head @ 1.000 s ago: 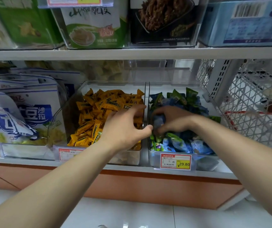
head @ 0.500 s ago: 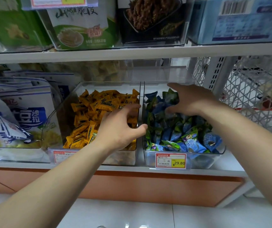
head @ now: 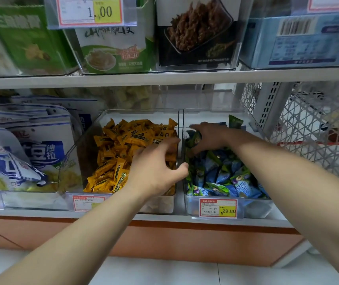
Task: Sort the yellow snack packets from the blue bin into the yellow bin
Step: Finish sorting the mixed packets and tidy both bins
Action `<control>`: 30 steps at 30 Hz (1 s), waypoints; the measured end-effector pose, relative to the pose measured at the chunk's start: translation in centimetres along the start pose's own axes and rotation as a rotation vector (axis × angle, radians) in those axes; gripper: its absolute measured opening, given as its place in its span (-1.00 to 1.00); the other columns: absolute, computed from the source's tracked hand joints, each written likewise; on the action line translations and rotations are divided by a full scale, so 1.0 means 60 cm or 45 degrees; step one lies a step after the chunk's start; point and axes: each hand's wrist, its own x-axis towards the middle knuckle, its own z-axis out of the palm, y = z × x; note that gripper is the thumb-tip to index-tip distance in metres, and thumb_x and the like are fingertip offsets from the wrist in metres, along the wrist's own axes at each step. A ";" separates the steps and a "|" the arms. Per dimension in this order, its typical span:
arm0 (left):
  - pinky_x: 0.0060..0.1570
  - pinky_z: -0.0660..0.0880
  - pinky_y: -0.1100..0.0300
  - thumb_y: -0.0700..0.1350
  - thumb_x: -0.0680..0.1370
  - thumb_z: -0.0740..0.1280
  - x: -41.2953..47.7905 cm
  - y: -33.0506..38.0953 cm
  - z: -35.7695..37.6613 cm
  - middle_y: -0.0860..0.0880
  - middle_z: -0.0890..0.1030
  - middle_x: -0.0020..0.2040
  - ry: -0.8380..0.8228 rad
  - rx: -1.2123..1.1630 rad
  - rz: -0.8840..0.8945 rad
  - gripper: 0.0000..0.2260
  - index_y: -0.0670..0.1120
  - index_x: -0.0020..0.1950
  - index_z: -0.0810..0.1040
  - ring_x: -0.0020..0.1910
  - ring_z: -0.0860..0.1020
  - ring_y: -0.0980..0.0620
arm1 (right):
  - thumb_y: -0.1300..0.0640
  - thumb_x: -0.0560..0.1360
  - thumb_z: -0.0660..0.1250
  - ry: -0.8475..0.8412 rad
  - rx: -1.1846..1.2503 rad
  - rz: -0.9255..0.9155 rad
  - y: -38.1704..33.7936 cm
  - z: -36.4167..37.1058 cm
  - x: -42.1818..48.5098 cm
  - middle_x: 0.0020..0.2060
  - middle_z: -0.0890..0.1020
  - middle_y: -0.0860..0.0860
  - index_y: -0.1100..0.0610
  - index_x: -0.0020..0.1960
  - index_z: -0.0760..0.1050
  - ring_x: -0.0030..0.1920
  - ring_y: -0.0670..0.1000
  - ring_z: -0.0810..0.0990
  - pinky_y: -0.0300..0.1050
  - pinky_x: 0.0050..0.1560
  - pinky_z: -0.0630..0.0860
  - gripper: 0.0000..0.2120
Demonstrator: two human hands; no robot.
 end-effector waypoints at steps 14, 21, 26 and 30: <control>0.29 0.42 -0.06 0.31 0.37 0.28 0.001 -0.010 0.003 0.19 0.59 0.18 0.021 0.005 0.036 -0.42 0.26 0.39 0.37 0.19 0.53 0.09 | -0.73 0.12 0.03 -0.179 -0.269 -0.207 0.003 -0.030 -0.166 0.25 0.40 -0.11 -0.17 0.32 0.49 0.28 -0.02 0.34 0.00 0.27 0.38 -0.02; 0.27 0.45 -0.05 0.31 0.38 0.28 0.002 -0.009 0.003 0.17 0.59 0.19 0.009 0.015 0.028 -0.41 0.25 0.40 0.38 0.19 0.54 0.06 | -0.61 0.32 0.02 0.015 0.025 -0.110 -0.022 -0.044 -0.079 -0.25 0.65 -0.05 0.06 -0.18 0.61 -0.20 -0.04 0.59 -0.12 -0.23 0.39 -0.22; 0.26 0.46 -0.04 0.32 0.37 0.26 0.003 -0.010 0.003 0.15 0.58 0.23 -0.003 0.025 0.030 -0.40 0.27 0.41 0.36 0.21 0.53 0.06 | -0.24 0.57 0.18 -0.057 -0.188 -0.077 -0.025 0.006 -0.024 -0.10 0.57 0.00 0.08 0.03 0.49 -0.18 -0.01 0.50 -0.09 -0.22 0.34 -0.62; 0.26 0.46 -0.03 0.31 0.36 0.28 0.004 -0.011 0.004 0.16 0.60 0.19 0.016 0.003 0.042 -0.41 0.25 0.39 0.38 0.19 0.54 0.07 | -0.06 0.57 0.29 -0.117 -0.268 -0.038 -0.020 0.022 -0.014 -0.06 0.62 0.11 0.16 -0.02 0.52 -0.23 0.03 0.54 -0.14 -0.28 0.42 -0.73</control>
